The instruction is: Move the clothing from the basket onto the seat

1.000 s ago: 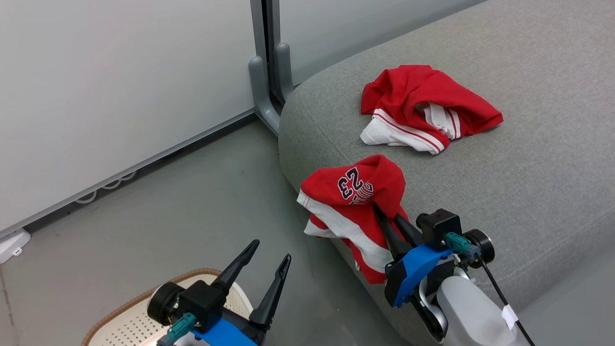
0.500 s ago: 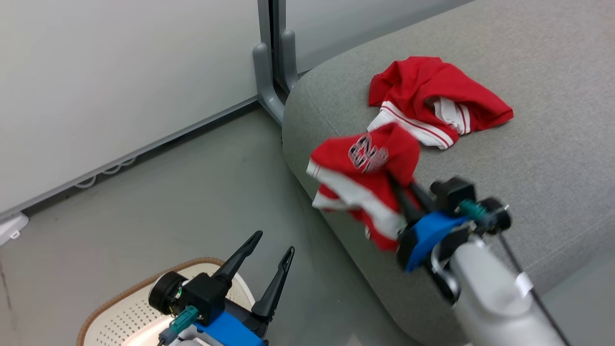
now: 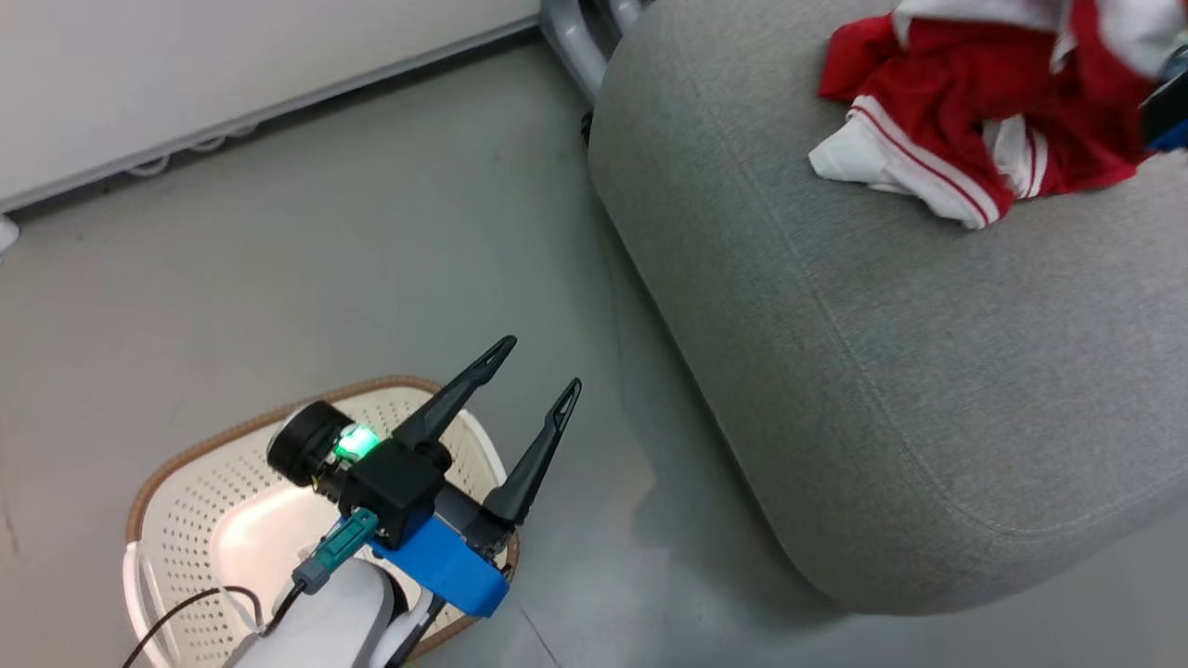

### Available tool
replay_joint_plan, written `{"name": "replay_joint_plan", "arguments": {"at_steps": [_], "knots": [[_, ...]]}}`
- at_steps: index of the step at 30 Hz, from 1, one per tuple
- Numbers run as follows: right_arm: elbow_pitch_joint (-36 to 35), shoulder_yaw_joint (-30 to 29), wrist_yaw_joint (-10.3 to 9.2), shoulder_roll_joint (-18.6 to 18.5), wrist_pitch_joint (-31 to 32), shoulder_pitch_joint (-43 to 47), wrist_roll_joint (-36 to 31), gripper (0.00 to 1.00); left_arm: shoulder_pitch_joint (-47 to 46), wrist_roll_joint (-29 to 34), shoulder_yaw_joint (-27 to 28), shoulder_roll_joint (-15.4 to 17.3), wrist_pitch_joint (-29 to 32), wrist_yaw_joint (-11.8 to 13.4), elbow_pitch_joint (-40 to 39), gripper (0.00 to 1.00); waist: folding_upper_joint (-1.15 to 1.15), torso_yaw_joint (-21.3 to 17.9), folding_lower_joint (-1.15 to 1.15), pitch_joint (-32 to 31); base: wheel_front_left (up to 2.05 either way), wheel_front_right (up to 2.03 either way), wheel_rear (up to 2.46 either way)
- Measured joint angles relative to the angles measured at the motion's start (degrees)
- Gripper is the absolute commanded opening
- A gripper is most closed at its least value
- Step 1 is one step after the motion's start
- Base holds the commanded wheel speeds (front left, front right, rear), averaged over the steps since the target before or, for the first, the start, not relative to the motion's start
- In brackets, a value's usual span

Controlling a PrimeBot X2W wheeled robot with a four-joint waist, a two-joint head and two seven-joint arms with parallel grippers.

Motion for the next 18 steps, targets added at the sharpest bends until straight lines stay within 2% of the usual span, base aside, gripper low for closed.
{"name": "replay_joint_plan", "arguments": {"at_steps": [4,6,13,18], "knots": [[-1.6,-7.0,-0.01,-4.4,0.7,-3.1,-0.6,0.0,-3.4,0.5,-1.0,1.0,0.0,0.0,-1.5,1.0,0.0,1.9,0.0,4.9,0.0,0.0,0.0],[-1.7,-9.8,-0.03,-5.4,0.8,-3.2,-1.1,0.0,-5.0,0.9,-1.7,1.4,0.0,0.0,-2.2,1.0,0.0,3.0,0.0,7.4,0.0,0.0,0.0],[1.5,-17.0,-0.02,-3.8,-0.3,1.1,-1.5,0.0,-8.8,1.5,-2.6,2.9,0.0,0.0,-3.8,1.0,0.0,6.7,0.01,14.8,0.0,0.0,0.0],[5.3,-18.8,-0.02,-2.8,-3.5,2.1,-2.5,0.0,-9.6,1.6,-2.5,3.0,0.0,0.0,-4.2,1.0,0.0,8.7,0.01,18.1,0.0,0.0,0.0]]}}
